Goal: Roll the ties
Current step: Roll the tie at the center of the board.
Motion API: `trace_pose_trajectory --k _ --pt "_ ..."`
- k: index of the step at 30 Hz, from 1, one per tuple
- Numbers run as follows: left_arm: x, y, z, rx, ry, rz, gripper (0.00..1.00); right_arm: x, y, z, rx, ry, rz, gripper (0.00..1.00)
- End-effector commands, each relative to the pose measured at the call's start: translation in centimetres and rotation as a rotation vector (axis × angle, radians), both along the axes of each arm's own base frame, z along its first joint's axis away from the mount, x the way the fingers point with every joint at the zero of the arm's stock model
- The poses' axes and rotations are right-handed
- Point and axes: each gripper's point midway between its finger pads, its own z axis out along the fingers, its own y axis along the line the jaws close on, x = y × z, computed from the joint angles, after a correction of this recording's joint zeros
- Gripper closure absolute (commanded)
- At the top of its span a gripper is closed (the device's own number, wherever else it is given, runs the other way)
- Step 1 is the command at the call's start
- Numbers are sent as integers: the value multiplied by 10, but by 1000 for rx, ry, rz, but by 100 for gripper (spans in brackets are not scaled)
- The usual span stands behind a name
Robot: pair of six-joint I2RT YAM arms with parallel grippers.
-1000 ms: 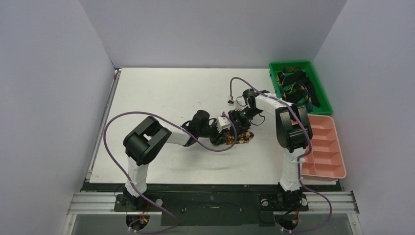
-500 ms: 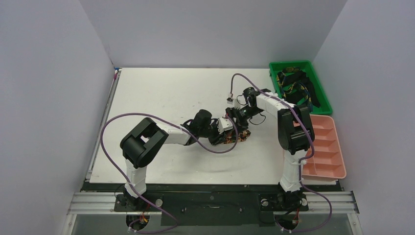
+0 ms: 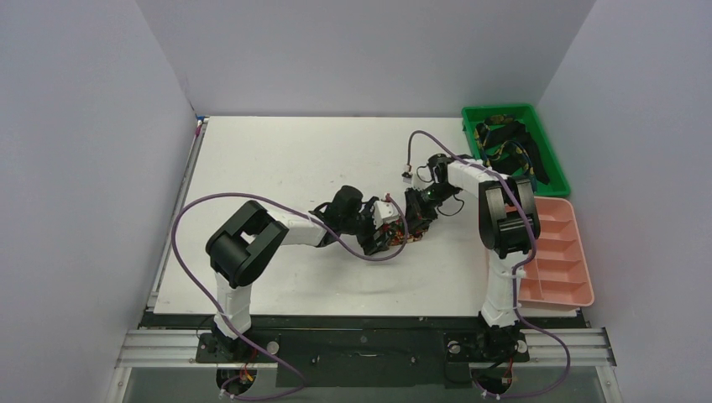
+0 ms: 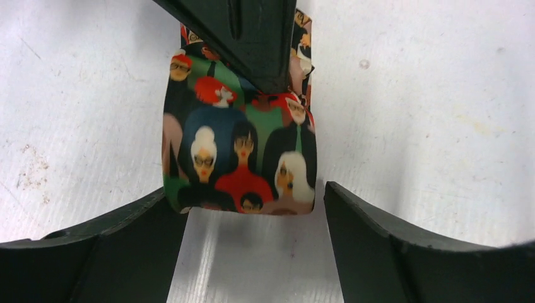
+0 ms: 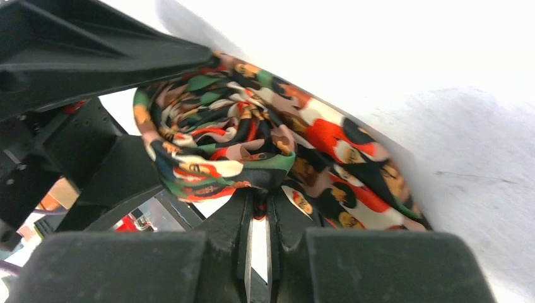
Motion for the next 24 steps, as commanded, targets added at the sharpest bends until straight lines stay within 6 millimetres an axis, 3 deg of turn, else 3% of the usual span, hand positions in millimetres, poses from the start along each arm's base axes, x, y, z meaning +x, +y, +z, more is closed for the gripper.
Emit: trace_pose_trajectory --k 1,6,12,18,24 --pt "3 -22 41 -140 -20 -56 24 7 -34 -41 -193 -8 4 100" --pt "9 -38 56 -202 -61 -80 22 10 -41 -54 -247 12 8 100" --pt "13 -54 48 -208 -49 -97 18 0 -38 -60 -250 33 103 100" --pt "5 -45 17 -121 -24 -116 31 -11 -24 -54 -191 42 166 100" --pt "-11 -35 14 -149 9 -144 25 -11 -20 -56 -167 50 187 100"
